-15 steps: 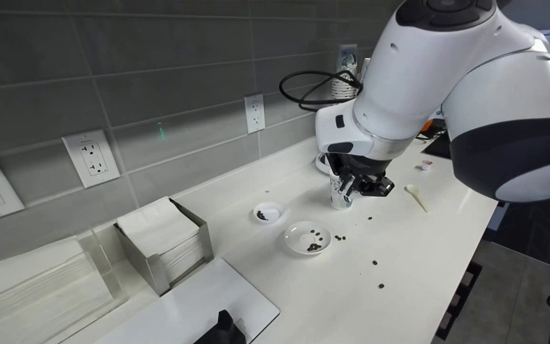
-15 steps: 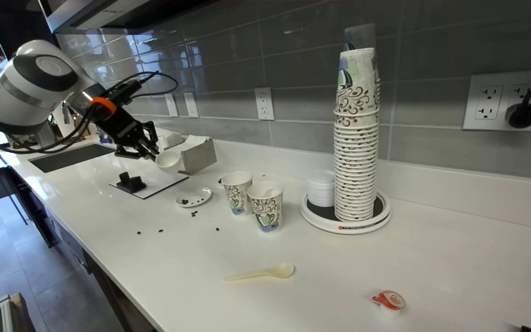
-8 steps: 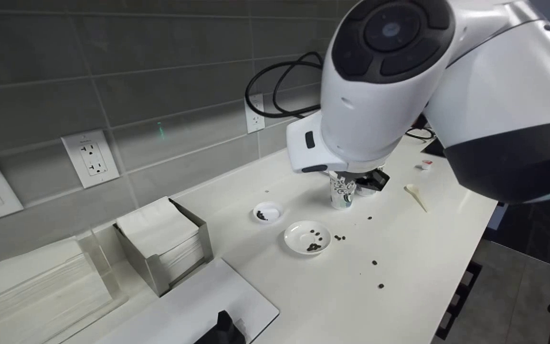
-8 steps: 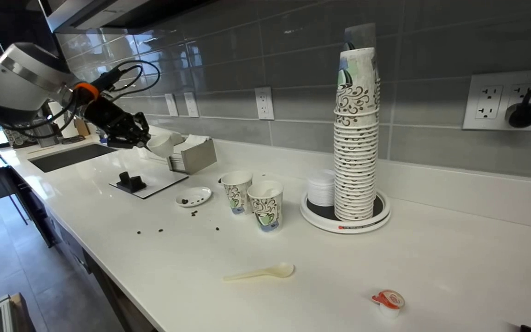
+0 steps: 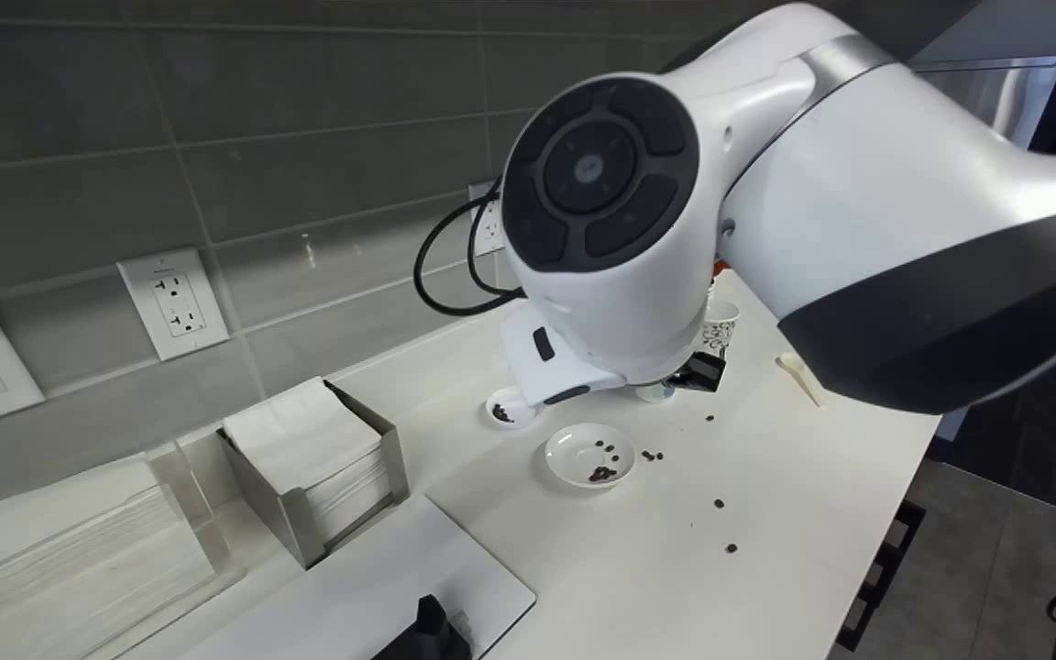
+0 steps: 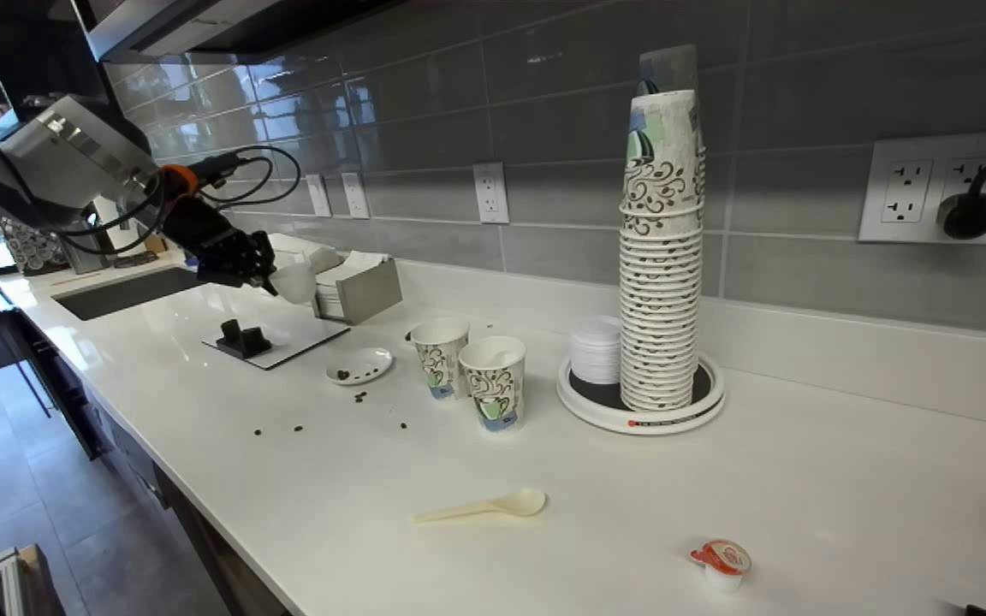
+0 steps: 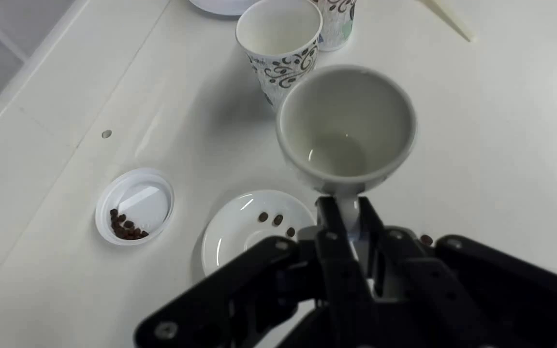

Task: Transfer the beans from the tea cup to the coffee cup

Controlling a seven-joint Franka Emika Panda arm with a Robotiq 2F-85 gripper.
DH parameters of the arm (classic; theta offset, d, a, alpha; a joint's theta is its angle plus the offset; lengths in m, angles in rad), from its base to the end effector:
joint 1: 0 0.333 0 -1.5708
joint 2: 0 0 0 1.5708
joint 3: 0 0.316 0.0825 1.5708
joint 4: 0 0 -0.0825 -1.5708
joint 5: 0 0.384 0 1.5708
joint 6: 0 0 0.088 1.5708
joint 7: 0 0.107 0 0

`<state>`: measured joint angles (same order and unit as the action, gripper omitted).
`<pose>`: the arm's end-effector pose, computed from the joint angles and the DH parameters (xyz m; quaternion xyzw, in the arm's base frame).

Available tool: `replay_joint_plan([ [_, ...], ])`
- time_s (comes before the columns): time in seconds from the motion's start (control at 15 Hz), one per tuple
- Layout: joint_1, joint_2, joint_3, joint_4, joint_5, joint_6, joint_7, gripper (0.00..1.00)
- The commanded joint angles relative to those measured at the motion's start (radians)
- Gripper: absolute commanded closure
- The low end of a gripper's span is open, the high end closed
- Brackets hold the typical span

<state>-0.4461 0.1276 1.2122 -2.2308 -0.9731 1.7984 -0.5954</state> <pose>0.4074 0.2909 0.3431 0.5467 0.7273 -0.1647 0.3808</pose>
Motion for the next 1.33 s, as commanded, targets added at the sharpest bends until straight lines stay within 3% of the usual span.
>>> replay_joint_plan([
  [0.0,0.133,0.241,-0.079,0.094,-0.153,-0.152,0.039,0.97],
  [0.13,0.229,0.339,-0.148,0.149,-0.211,-0.195,0.041,0.97],
  [0.2,0.341,0.328,-0.269,0.172,-0.194,-0.152,0.017,0.97],
  [0.33,0.475,0.382,-0.399,0.243,-0.191,-0.125,0.007,0.97],
  [0.67,0.710,0.500,-0.652,0.444,-0.170,-0.097,-0.061,0.97],
  [0.93,0.786,0.533,-0.772,0.527,-0.140,-0.071,-0.120,0.97],
  [1.27,0.796,0.557,-0.829,0.556,-0.103,-0.046,-0.170,0.97],
])
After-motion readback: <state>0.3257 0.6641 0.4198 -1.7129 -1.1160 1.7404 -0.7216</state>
